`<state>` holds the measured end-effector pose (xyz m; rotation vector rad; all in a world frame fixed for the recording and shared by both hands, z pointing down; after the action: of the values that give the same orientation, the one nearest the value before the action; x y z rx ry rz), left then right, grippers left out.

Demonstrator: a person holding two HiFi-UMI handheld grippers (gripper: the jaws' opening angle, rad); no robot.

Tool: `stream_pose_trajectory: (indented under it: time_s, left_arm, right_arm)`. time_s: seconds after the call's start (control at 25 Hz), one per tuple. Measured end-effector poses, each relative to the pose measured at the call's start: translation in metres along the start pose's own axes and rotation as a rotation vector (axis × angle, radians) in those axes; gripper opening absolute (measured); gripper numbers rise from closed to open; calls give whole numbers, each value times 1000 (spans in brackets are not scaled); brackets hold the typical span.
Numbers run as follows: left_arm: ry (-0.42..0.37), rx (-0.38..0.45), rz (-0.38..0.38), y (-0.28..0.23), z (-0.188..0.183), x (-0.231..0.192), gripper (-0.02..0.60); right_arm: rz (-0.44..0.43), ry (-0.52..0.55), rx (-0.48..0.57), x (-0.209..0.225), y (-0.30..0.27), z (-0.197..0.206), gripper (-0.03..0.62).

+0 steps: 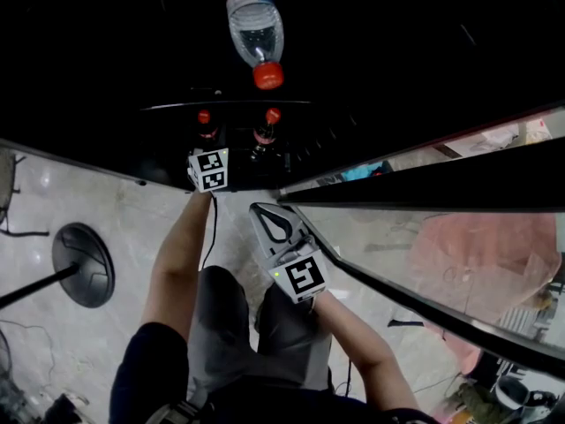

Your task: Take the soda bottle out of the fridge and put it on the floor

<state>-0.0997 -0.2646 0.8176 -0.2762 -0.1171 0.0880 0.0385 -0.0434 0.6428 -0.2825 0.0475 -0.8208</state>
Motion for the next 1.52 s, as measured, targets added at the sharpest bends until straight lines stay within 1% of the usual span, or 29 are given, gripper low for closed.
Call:
stream_pose_trajectory:
  time_s: [0.24, 0.44, 0.6, 0.72, 1.0, 1.2, 1.4, 1.52]
  left_arm:
    - [-9, 12, 13, 15, -2, 2, 321]
    - [-20, 24, 40, 34, -12, 2, 320]
    - [-51, 27, 87, 56, -17, 5, 321]
    - [-81, 49, 133, 77, -17, 10, 321]
    - [-62, 59, 197, 110, -9, 12, 319]
    - [-81, 80, 266, 133, -11, 21, 319]
    - [-92, 55, 315, 161, 3, 23, 319]
    - [-111, 44, 353, 178, 13, 24, 319]
  right_arm:
    - [12, -3, 12, 4, 4, -4, 17]
    - [7, -2, -4, 1, 9, -7, 17]
    - [-7, 4, -11, -5, 12, -9, 17]
    - [-5, -1, -14, -5, 15, -8, 17]
    - [0, 6, -29, -4, 18, 1, 17]
    - [-9, 16, -42, -2, 19, 6, 17]
    - [-16, 11, -56, -1, 22, 9, 17]
    - [-24, 14, -60, 1, 21, 11, 17]
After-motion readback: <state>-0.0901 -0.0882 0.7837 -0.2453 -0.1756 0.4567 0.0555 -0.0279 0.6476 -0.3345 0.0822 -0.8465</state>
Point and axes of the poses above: the fingertips, and each gripper's own axes: y backward along the fingers, x to its right, z out of its underside, the point moved 5 cm from there along y, backward along the fingers, and after that the axes turned 4 degrees about -z, right-handed, at the moved point
